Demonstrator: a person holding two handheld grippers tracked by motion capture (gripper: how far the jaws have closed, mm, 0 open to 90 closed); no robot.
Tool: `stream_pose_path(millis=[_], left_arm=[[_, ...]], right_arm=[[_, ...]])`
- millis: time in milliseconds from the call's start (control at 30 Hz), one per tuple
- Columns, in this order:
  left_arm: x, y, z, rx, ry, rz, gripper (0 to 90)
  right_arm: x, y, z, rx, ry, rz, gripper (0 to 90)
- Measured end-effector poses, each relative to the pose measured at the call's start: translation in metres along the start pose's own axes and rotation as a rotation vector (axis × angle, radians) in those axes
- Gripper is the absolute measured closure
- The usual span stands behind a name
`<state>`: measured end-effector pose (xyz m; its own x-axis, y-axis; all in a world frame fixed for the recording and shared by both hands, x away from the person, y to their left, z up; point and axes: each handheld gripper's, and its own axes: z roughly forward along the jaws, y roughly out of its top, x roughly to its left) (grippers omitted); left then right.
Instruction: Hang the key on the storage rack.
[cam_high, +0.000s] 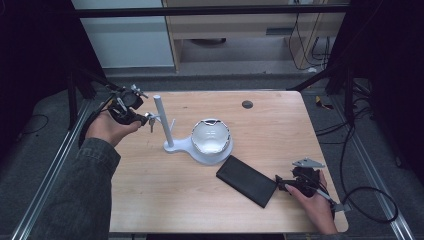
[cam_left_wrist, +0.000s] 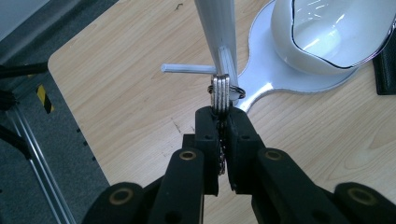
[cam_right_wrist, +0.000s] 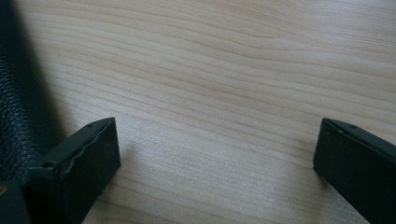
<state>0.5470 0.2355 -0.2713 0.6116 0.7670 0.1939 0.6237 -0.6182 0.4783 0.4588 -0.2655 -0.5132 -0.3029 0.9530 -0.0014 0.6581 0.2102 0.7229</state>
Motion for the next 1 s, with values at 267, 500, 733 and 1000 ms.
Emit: stream_pose_path(millis=[267,500,733,1000], left_arm=[[-0.001,0.000,0.001,-0.003,-0.001,-0.002,84.0],[0.000,-0.004,0.003,-0.018,-0.009,-0.005,84.0],[-0.006,-0.017,-0.011,-0.080,0.017,0.015,67.5],[-0.042,-0.052,-0.020,-0.177,0.024,0.045,48.4]], right_arm=[[0.000,0.000,0.000,0.000,0.000,0.001,0.9],[0.000,0.000,0.000,0.000,0.000,0.000,0.9],[0.000,0.000,0.000,-0.001,0.000,0.000,0.9],[0.000,0.000,0.000,-0.001,0.003,0.004,0.9]])
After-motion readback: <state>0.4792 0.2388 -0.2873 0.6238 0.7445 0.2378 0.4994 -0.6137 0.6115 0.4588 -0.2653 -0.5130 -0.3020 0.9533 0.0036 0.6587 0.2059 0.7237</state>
